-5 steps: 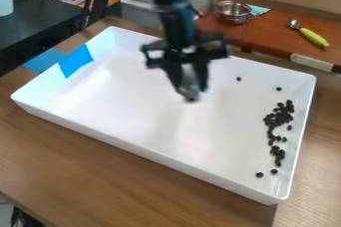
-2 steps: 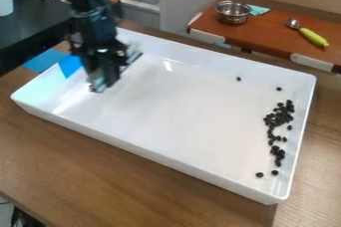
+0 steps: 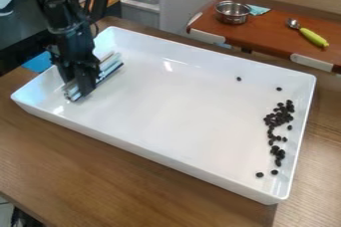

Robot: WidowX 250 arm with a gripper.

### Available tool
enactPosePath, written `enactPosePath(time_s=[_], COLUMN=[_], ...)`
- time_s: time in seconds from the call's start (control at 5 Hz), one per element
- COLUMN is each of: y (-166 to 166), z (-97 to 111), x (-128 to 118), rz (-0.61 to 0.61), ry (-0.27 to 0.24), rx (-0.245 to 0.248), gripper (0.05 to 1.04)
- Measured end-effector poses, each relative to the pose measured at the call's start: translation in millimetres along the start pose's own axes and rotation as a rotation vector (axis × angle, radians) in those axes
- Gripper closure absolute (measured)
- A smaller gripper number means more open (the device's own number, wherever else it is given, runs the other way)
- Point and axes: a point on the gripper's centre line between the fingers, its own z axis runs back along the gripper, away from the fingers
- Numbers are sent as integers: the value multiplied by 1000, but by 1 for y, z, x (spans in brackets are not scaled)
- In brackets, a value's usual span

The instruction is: Sweep into pile

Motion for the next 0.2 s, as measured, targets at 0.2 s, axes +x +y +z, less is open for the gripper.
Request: enactPosePath(time_s=[0.2], y=[2], z=[-3], x=[-7], rz=[-66], ry=[27], rx=[11], gripper=[345])
